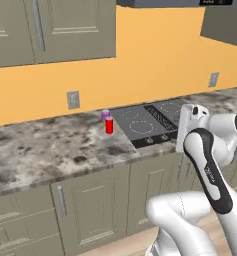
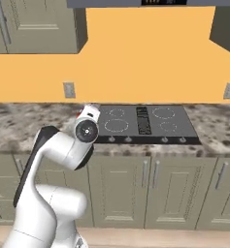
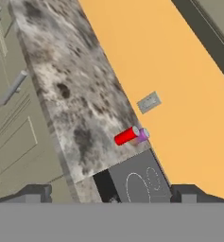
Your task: Four empty soda cans are scattered around the kitchen. Gather all the cans and cluster them next to the stove for recycling.
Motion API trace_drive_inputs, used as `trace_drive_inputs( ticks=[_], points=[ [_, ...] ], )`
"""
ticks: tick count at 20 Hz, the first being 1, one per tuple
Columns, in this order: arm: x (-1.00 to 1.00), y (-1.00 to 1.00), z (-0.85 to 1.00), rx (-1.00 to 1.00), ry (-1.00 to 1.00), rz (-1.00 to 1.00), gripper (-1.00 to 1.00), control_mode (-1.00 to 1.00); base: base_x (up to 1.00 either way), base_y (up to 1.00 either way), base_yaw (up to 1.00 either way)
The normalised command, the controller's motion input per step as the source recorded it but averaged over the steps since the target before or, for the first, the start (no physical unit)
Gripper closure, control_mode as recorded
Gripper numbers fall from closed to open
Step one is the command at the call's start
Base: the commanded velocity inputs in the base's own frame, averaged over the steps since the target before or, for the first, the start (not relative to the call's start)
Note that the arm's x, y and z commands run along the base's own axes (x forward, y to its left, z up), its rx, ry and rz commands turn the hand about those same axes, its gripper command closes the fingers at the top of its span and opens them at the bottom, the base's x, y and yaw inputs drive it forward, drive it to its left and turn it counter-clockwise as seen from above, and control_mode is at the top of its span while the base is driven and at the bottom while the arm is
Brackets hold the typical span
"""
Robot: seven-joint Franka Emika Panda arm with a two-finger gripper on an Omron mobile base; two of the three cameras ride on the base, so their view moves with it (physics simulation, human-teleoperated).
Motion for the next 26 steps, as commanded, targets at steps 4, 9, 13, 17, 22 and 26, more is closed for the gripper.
trace_drive_inputs(
  ticks=[4,9,13,17,22,26],
  points=[
    [0.00,0.00,0.00,0.00,0.00,0.00,-1.00,1.00,0.05,0.05,-0.50],
    [0.00,0.00,0.00,0.00,0.00,0.00,-1.00,1.00,0.05,0.05,-0.50],
    [0.00,0.00,0.00,0.00,0.00,0.00,-1.00,1.00,0.07,0.04,-0.50],
    [0.00,0.00,0.00,0.00,0.00,0.00,-1.00,1.00,0.11,0.00,-0.48],
    [0.00,0.00,0.00,0.00,0.00,0.00,-1.00,1.00,0.14,0.00,-0.46],
    [0.00,0.00,0.00,0.00,0.00,0.00,-1.00,1.00,0.11,0.02,-0.48]
  ],
)
